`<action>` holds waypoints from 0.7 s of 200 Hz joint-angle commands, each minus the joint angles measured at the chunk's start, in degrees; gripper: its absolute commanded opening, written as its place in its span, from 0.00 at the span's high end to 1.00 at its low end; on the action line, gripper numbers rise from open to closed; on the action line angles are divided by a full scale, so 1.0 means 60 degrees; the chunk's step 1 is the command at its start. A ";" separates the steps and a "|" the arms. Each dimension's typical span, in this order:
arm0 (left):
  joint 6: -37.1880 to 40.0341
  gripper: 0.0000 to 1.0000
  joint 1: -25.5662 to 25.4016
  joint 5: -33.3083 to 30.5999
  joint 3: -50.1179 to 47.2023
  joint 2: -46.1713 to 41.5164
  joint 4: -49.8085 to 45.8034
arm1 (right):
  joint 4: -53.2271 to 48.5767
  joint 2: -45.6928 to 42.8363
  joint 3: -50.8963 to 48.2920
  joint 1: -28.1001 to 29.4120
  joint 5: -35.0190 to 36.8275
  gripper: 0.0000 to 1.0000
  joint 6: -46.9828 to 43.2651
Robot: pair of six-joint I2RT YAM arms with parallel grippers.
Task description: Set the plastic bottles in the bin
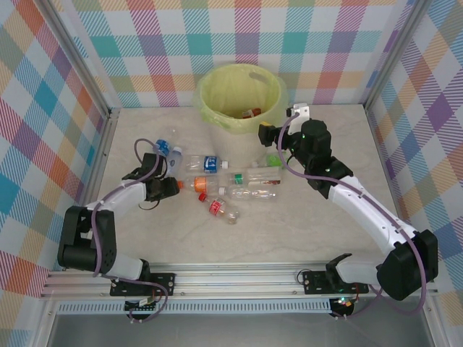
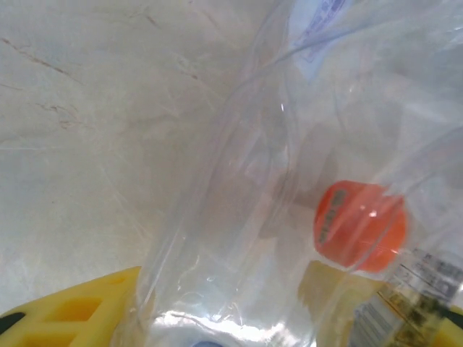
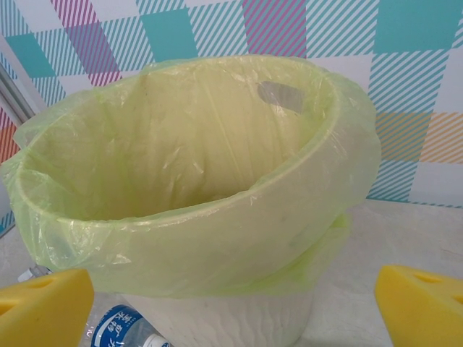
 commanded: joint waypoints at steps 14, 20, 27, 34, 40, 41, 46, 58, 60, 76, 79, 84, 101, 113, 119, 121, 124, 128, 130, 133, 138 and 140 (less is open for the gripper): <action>-0.0093 0.55 -0.0124 0.0324 -0.0315 -0.0923 0.0131 | 0.0302 -0.0052 -0.0020 0.0071 0.0096 0.00 0.0178; -0.0086 0.55 -0.0132 0.0416 -0.0307 -0.1042 0.0123 | 0.0303 -0.0038 -0.0018 0.0065 0.0096 0.00 0.0190; -0.0084 0.55 -0.0123 0.0529 -0.0281 -0.1206 0.0108 | 0.0302 -0.0027 -0.0004 0.0062 0.0095 0.00 0.0192; -0.0122 0.55 -0.0148 0.0643 -0.0249 -0.1369 0.0119 | 0.0303 -0.0015 0.0000 0.0063 0.0082 0.00 0.0196; -0.0146 0.55 -0.0142 0.0740 -0.0240 -0.1512 0.0150 | 0.0312 -0.0009 0.0010 0.0069 0.0068 0.00 0.0204; -0.0152 0.55 -0.0140 0.0750 -0.0240 -0.1536 0.0158 | 0.0308 -0.0009 0.0011 0.0070 0.0075 0.00 0.0205; -0.0204 0.55 -0.0149 0.0820 -0.0217 -0.1651 0.0192 | 0.0308 -0.0006 0.0011 0.0071 0.0067 0.00 0.0211; -0.0284 0.55 -0.0166 0.0979 -0.0158 -0.1899 0.0263 | 0.0336 -0.0008 0.0000 0.0070 0.0054 0.00 0.0244; -0.0284 0.55 -0.0167 0.1012 -0.0143 -0.1945 0.0264 | 0.0337 -0.0008 0.0001 0.0071 0.0053 0.00 0.0249; -0.0303 0.55 -0.0183 0.1261 0.0124 -0.2225 0.0182 | 0.0356 -0.0034 -0.0003 0.0069 0.0016 0.00 0.0277; -0.0304 0.55 -0.0182 0.1300 0.0193 -0.2269 0.0139 | 0.0357 -0.0042 -0.0011 0.0069 0.0006 0.00 0.0271; -0.0303 0.55 -0.0182 0.1340 0.0338 -0.2354 0.0034 | 0.0365 -0.0069 -0.0021 0.0070 -0.0026 0.00 0.0266; -0.0257 0.55 -0.0193 0.1398 0.0935 -0.2569 -0.0357 | 0.0405 -0.0194 -0.0069 0.0064 -0.0061 0.00 0.0266; -0.0197 0.56 -0.0198 0.1529 0.1395 -0.2671 -0.0537 | 0.0413 -0.0293 -0.0116 0.0069 -0.0034 0.01 0.0230; -0.0179 0.56 -0.0197 0.1591 0.1624 -0.2687 -0.0586 | 0.0405 -0.0333 -0.0141 0.0067 0.0004 0.00 0.0221; -0.0166 0.56 -0.0204 0.1619 0.1701 -0.2698 -0.0593 | 0.0405 -0.0360 -0.0148 0.0070 0.0007 0.00 0.0222; -0.0144 0.56 -0.0210 0.1654 0.1785 -0.2714 -0.0609 | 0.0391 -0.0373 -0.0162 0.0064 0.0028 0.00 0.0209; -0.0109 0.56 -0.0222 0.1725 0.1961 -0.2702 -0.0613 | 0.0391 -0.0408 -0.0175 0.0063 0.0039 0.00 0.0194; -0.0083 0.56 -0.0232 0.1752 0.2053 -0.2698 -0.0629 | 0.0372 -0.0427 -0.0185 0.0069 0.0056 0.00 0.0200; -0.0042 0.56 -0.0247 0.1777 0.2190 -0.2687 -0.0636 | 0.0376 -0.0443 -0.0193 0.0071 0.0065 0.00 0.0186; 0.0024 0.57 -0.0275 0.1819 0.2420 -0.2628 -0.0671 | 0.0358 -0.0474 -0.0219 0.0070 0.0091 0.00 0.0186; 0.0071 0.57 -0.0289 0.1830 0.2490 -0.2610 -0.0683 | 0.0346 -0.0487 -0.0222 0.0067 0.0102 0.00 0.0187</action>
